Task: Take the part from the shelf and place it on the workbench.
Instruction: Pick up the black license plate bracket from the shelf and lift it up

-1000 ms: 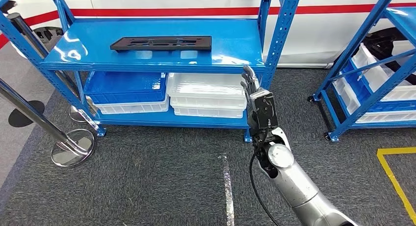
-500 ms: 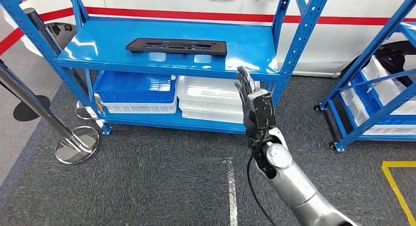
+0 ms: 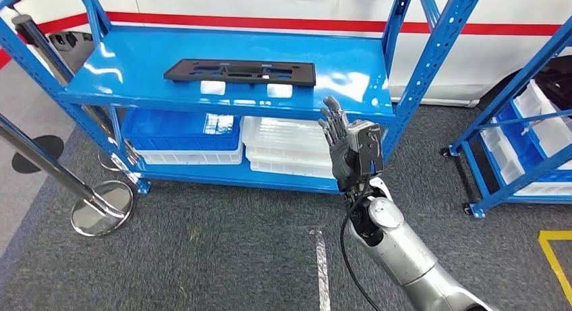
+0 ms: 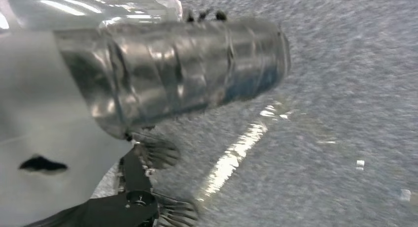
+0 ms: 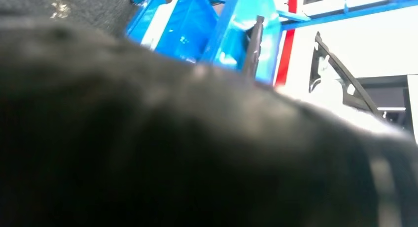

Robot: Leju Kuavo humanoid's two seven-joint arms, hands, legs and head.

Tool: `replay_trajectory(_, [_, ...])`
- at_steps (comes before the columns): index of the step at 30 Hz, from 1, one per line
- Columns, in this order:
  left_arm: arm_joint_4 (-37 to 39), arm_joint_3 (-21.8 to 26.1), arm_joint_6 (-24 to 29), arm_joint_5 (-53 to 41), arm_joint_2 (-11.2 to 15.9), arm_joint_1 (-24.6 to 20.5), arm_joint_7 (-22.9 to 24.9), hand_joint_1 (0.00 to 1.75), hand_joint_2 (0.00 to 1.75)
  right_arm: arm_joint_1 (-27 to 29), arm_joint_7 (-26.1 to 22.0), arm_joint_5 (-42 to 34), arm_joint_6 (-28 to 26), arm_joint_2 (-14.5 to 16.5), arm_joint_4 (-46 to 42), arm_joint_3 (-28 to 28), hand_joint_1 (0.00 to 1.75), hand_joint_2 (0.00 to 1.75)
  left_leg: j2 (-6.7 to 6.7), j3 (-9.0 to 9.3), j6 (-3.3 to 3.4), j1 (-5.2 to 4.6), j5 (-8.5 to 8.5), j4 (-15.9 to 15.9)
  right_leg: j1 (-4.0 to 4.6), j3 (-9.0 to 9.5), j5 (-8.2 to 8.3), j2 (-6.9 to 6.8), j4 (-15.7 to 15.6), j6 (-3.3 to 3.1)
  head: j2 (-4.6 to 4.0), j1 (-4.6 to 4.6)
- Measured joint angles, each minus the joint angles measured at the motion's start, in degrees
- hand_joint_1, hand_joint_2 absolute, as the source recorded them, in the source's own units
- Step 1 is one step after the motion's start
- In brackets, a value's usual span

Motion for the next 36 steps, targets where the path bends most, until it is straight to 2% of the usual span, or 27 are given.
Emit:
replay_trajectory(1, [0.00,-0.03,-0.01,0.02,-0.03,-0.09,-0.02,0.00,0.00,-0.03,-0.02,-0.17,0.16,0.01,0.08,0.01,0.00,0.00,0.14,-2.52,-0.35,0.09,0.10,3.84,-0.09,0.85,-0.45,-0.06,-0.36,-0.17,0.00,-0.07])
replay_trajectory(2, [0.01,-0.06,-0.01,0.05,-0.04,-0.10,-0.04,0.00,0.00,-0.04,-0.03,-0.23,0.26,0.01,0.20,0.03,0.00,0.00,0.27,-5.47,-0.70,0.13,-0.79,7.61,-0.14,1.75,-0.98,-0.12,-0.67,-0.23,-0.01,-0.13])
replay_trajectory(3, [0.01,-0.09,-0.01,0.11,-0.04,-0.01,-0.04,0.00,0.00,-0.02,-0.03,-0.26,0.29,0.01,0.35,0.06,0.00,0.00,0.36,-8.18,-0.92,0.18,-2.49,10.40,-0.16,2.70,-1.56,-0.12,-0.93,-0.26,-0.01,-0.14])
replay_trajectory(4, [0.02,-0.11,-0.01,0.16,-0.04,0.18,-0.04,0.00,0.00,0.00,-0.03,-0.27,0.31,0.02,0.53,0.11,0.00,0.00,0.41,-10.25,-1.00,0.20,-4.41,11.70,-0.17,3.71,-2.20,-0.08,-1.10,-0.26,0.00,-0.15])
replay_trajectory(5, [0.03,-0.13,-0.02,0.20,-0.04,0.40,-0.04,0.00,0.00,0.00,-0.03,-0.27,0.32,0.02,0.72,0.19,0.00,0.00,0.43,-11.58,-0.92,0.19,-5.70,11.36,-0.16,4.82,-2.92,0.01,-1.20,-0.23,-0.01,-0.14])
replay_trajectory(6, [0.06,-0.13,-0.03,0.21,-0.05,0.58,-0.04,0.00,0.00,-0.01,-0.03,-0.27,0.33,0.02,0.89,0.30,0.00,0.00,0.43,-12.11,-0.66,0.14,-5.45,9.43,-0.11,5.95,-3.67,0.08,-1.24,-0.20,-0.01,-0.15])
replay_trajectory(7, [0.09,-0.13,-0.07,0.19,-0.04,0.68,-0.04,0.00,0.00,-0.02,-0.02,-0.27,0.36,0.02,1.02,0.42,0.00,0.00,0.43,-12.17,-0.23,0.02,-3.25,6.33,-0.03,7.07,-4.46,0.13,-1.29,-0.14,-0.01,-0.15])
replay_trajectory(9, [0.28,-0.15,-0.16,0.10,0.05,0.83,-0.04,0.00,0.00,-0.07,0.05,-0.25,0.41,0.02,1.34,0.67,0.00,0.00,0.32,-12.18,0.97,-0.59,4.32,-0.34,0.21,8.90,-5.97,0.34,-1.33,0.15,-0.01,-0.20])
replay_trajectory(10, [0.36,-0.17,-0.22,0.06,0.11,0.88,-0.05,0.00,0.00,-0.13,0.21,-0.21,0.42,0.02,1.51,0.77,0.00,0.00,0.10,-12.07,1.54,-0.91,7.24,-2.41,0.38,9.49,-6.73,0.46,-1.44,0.43,-0.01,-0.24])
replay_trajectory(11, [0.44,-0.19,-0.29,0.04,0.16,0.98,-0.06,0.00,0.00,-0.16,0.38,-0.14,0.41,0.02,1.68,0.87,0.00,0.00,-0.16,-11.91,1.97,-1.10,8.88,-3.54,0.55,10.07,-7.15,0.63,-1.21,0.71,-0.01,-0.28])
replay_trajectory(13, [0.46,-0.21,-0.45,0.01,0.16,0.99,-0.08,0.00,0.00,-0.30,0.76,0.00,0.24,-0.03,1.86,0.97,0.00,0.00,-0.51,-10.54,2.51,-0.95,9.16,-4.07,0.81,10.58,-7.22,0.74,0.05,1.20,-0.01,-0.28])
replay_trajectory(14, [0.46,-0.22,-0.52,-0.02,0.13,0.92,-0.08,0.00,0.00,-0.37,0.87,0.04,0.14,-0.07,1.91,0.98,0.00,0.00,-0.49,-9.80,2.75,-0.83,9.20,-4.32,0.83,10.34,-7.02,0.71,1.67,1.36,-0.02,-0.27])
replay_trajectory(16, [0.46,-0.40,-0.60,-0.09,0.06,0.57,-0.10,0.00,0.00,-0.54,1.07,0.05,0.02,-0.14,2.07,0.99,0.00,0.00,-0.40,-8.68,3.30,-0.79,8.74,-4.50,0.79,7.59,-8.08,0.51,6.60,1.69,-0.02,-0.24])
replay_trajectory(18, [0.46,-0.76,-0.60,-0.11,0.05,0.37,-0.09,0.00,0.00,-0.55,1.12,0.06,0.04,-0.15,2.28,1.01,0.00,0.00,-0.39,-7.96,3.72,-0.95,7.93,-4.49,0.83,3.46,-11.41,0.42,11.97,1.96,-0.01,-0.19])
replay_trajectory(19, [0.46,-0.91,-0.58,-0.10,0.05,0.41,-0.08,0.00,0.00,-0.51,1.13,0.06,0.07,-0.16,2.43,1.02,0.00,0.00,-0.42,-7.51,3.83,-1.04,7.45,-4.48,0.85,1.66,-13.22,0.42,13.43,2.02,-0.01,-0.17])
replay_trajectory(20, [0.47,-0.99,-0.57,-0.08,0.06,0.49,-0.06,0.00,0.00,-0.48,1.14,0.06,0.11,-0.17,2.56,1.02,0.00,0.00,-0.46,-6.95,3.87,-1.15,6.90,-4.44,0.87,0.46,-14.26,0.42,13.51,2.02,-0.01,-0.16])
replay_trajectory(21, [0.48,-1.03,-0.55,-0.07,0.06,0.56,-0.04,0.00,0.00,-0.47,1.14,0.06,0.15,-0.19,2.69,1.03,0.00,0.00,-0.50,-6.28,3.90,-1.26,6.31,-4.39,0.93,-0.12,-14.02,0.42,12.19,1.90,-0.01,-0.16])
replay_trajectory(22, [0.48,-1.04,-0.54,-0.05,0.06,0.59,-0.04,0.00,0.00,-0.47,1.15,0.06,0.19,-0.21,2.78,1.03,0.00,0.00,-0.54,-5.56,3.90,-1.37,5.71,-4.32,1.06,-0.10,-12.11,0.42,9.60,1.62,-0.01,-0.15])
replay_trajectory(24, [0.49,-1.08,-0.54,-0.05,-0.05,0.69,-0.01,0.00,0.00,-0.51,1.15,0.04,0.24,-0.24,2.89,1.03,0.00,0.00,-0.61,-4.70,3.86,-1.51,4.69,-4.24,1.45,0.46,-5.42,0.39,3.50,0.74,-0.01,-0.14])
replay_trajectory(25, [0.50,-1.10,-0.54,-0.05,-0.11,0.73,0.01,0.00,0.00,-0.52,1.15,0.04,0.26,-0.24,2.91,1.03,0.00,0.00,-0.62,-4.55,3.85,-1.54,4.41,-4.24,1.60,0.65,-2.92,0.37,1.57,0.41,-0.01,-0.14])
replay_trajectory(26, [0.50,-1.12,-0.54,-0.05,-0.16,0.79,0.03,0.00,0.00,-0.52,1.15,0.03,0.27,-0.25,2.93,1.03,0.00,0.00,-0.63,-4.59,3.84,-1.53,4.28,-4.25,1.67,0.69,-1.52,0.36,0.66,0.21,-0.01,-0.14])
replay_trajectory(29, [0.50,-1.14,-0.54,-0.05,-0.19,0.77,0.04,0.00,0.00,-0.50,1.15,0.03,0.29,-0.25,2.96,1.04,0.00,0.00,-0.67,-4.32,3.82,-1.58,4.24,-4.13,1.72,0.55,-1.24,0.39,0.48,0.18,-0.02,-0.14])
replay_trajectory(31, [0.50,-1.22,-0.51,-0.04,-0.21,0.55,0.08,0.00,0.00,-0.46,1.18,-0.02,0.34,-0.29,3.09,1.08,0.00,0.00,-0.82,-4.00,3.45,-1.67,3.69,-3.87,1.81,0.61,-1.33,0.62,0.24,0.06,-0.02,-0.17])
replay_trajectory(32, [0.50,-1.25,-0.40,-0.04,-0.15,0.37,0.09,0.00,0.00,-0.56,1.13,-0.28,0.55,-0.31,3.15,1.10,0.00,0.44,-0.70,-4.48,2.77,-1.67,2.89,-2.17,1.57,1.47,-1.54,0.64,-0.21,-0.19,-0.02,-0.35])
replay_trajectory(33, [0.50,-1.28,-0.27,-0.03,-0.03,0.17,0.10,0.00,0.00,-0.68,1.03,-0.72,0.85,-0.32,3.21,1.15,0.00,0.87,-0.52,-5.96,1.92,-1.50,1.62,0.91,1.27,2.48,-1.94,0.61,-0.62,-0.42,-0.02,-0.51])
replay_trajectory(35, [0.50,-1.31,-0.04,0.01,0.20,0.02,0.11,0.00,0.00,-0.91,0.75,-1.80,1.52,-0.30,3.24,1.28,0.00,1.75,0.05,-10.57,0.25,-0.85,-1.15,9.01,0.51,4.63,-2.71,0.36,-1.41,-0.71,-0.02,-0.78])
replay_trajectory(36, [0.50,-1.32,-0.03,0.04,0.27,0.11,0.15,0.00,0.00,-0.91,0.67,-2.16,1.72,-0.29,3.26,1.35,0.00,1.75,0.18,-12.57,-0.19,-0.46,-1.71,11.26,0.35,5.18,-3.24,0.34,-1.41,-0.60,-0.02,-0.77])
